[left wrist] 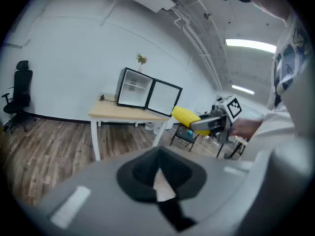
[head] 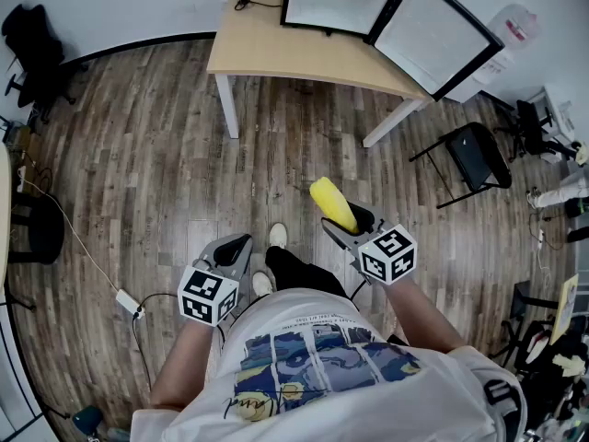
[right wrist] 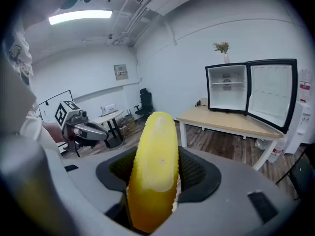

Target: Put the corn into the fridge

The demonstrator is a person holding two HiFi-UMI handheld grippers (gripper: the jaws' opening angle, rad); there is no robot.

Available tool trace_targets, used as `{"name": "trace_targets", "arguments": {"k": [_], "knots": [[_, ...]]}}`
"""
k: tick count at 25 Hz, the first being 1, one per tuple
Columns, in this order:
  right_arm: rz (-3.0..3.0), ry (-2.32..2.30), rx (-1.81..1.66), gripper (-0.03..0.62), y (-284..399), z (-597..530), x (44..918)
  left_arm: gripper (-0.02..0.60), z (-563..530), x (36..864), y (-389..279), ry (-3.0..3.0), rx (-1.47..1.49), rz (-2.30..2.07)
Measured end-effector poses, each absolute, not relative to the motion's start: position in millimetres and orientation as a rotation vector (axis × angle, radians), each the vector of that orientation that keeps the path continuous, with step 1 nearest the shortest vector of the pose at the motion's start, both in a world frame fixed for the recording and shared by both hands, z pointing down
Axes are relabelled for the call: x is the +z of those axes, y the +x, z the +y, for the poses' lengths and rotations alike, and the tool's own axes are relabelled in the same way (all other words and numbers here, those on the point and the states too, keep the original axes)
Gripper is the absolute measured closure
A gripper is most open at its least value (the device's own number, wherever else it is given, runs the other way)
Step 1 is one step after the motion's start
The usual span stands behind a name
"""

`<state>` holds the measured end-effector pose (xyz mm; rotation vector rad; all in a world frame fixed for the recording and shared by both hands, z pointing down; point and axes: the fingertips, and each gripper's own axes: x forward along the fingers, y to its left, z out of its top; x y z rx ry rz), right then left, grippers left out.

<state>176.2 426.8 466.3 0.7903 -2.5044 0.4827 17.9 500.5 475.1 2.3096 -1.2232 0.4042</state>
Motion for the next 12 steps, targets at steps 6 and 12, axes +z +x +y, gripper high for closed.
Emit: {"name": "trace_targets", "arguments": {"k": [6,12], "knots": [[-2.518,0.792,0.487,0.347,168,360,474,0.572,435,467,29,2.382,0.477,-1.165],[-2.549,0.815,0.488,0.347,155,275,475,0.572,349,463,8,2.390,0.611,-1.158]]}}
